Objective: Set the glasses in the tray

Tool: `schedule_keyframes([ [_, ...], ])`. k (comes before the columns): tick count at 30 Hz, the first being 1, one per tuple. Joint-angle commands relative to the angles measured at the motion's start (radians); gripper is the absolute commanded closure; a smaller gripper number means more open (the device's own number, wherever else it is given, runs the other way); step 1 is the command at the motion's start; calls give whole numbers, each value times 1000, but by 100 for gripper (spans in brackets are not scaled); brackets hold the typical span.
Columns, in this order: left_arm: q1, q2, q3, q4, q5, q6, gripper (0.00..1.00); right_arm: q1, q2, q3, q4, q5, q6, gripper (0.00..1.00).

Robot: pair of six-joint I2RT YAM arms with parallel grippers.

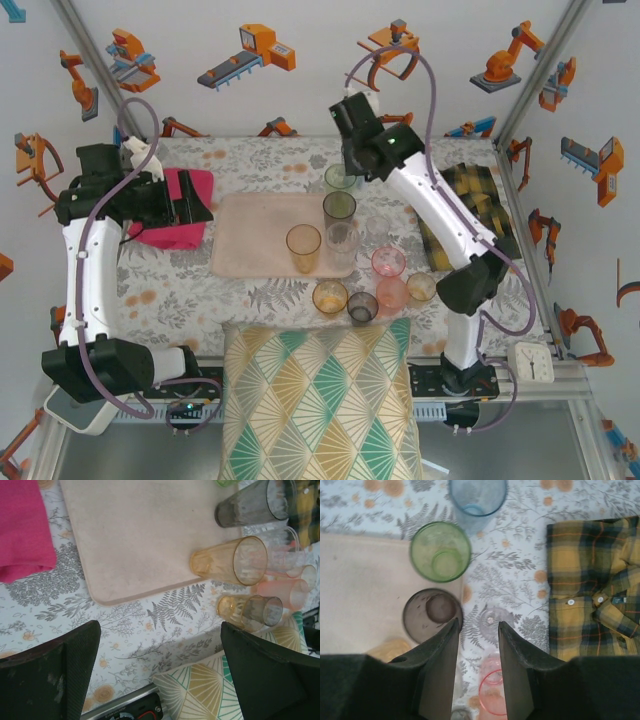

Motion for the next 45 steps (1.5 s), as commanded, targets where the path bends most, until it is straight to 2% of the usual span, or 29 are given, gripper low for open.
schedule_keyframes([
  [1, 4, -7, 37, -43, 64, 46, 3, -63, -6, 15, 55, -37, -7, 61],
  [9, 0, 12, 36, -78, 141, 89, 3, -180, 100, 46, 153, -118, -24, 61],
  [21, -5, 80, 96, -72, 35, 83, 3, -249, 273, 117, 274, -204, -59, 61],
  [27, 2, 85, 103, -83, -14, 88, 3, -260, 308, 84, 361, -212, -68, 61],
  [32, 8, 85, 92, -77, -13, 70, 3, -261, 307, 45, 442, -224, -58, 61],
  [45, 12, 93, 84, -62, -16, 60, 3, -274, 348, 52, 429, -224, -53, 61],
])
